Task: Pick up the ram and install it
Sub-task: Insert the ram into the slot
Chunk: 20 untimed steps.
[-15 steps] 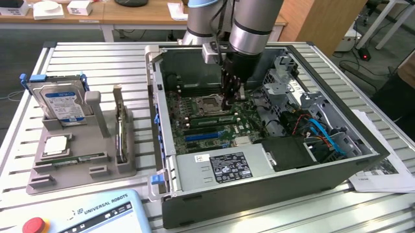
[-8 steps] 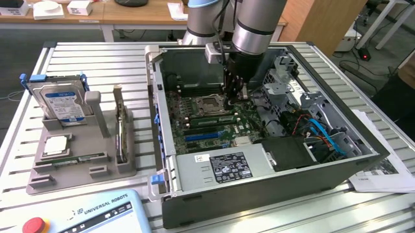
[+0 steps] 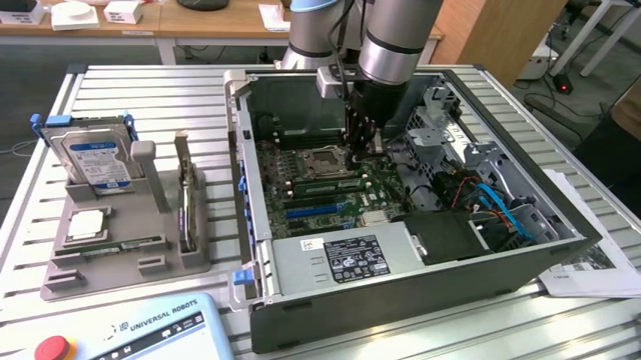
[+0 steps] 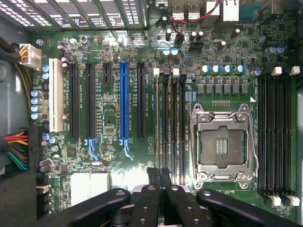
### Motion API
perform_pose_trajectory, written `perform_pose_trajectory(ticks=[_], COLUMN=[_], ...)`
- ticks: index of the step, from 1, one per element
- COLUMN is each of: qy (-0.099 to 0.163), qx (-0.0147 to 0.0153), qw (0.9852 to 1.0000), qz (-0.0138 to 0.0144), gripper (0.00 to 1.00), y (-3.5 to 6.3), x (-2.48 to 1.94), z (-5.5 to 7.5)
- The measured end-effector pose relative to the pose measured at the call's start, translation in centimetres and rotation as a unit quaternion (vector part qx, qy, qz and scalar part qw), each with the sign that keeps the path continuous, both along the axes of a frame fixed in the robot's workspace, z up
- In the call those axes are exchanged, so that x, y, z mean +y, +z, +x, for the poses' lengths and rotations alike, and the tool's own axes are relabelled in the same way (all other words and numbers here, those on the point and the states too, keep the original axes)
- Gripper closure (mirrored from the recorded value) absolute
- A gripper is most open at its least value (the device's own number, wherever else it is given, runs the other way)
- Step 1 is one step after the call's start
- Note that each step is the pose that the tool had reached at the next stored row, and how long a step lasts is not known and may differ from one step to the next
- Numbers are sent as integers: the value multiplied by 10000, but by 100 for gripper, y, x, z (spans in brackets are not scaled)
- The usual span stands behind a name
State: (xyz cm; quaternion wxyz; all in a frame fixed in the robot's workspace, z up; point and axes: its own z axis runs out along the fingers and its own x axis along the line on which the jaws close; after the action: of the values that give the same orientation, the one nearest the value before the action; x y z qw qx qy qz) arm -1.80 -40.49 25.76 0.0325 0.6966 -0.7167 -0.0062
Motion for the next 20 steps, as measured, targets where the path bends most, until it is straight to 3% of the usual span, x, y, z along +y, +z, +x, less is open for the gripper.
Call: perform_pose_trajectory(ticks=[10, 20], qy=[0, 0], qx=[-58, -59], qw=[10000, 10000], qz=[-1, 0], gripper=[89, 89], y=[-13, -9], x=[6, 6], z=[-315, -317])
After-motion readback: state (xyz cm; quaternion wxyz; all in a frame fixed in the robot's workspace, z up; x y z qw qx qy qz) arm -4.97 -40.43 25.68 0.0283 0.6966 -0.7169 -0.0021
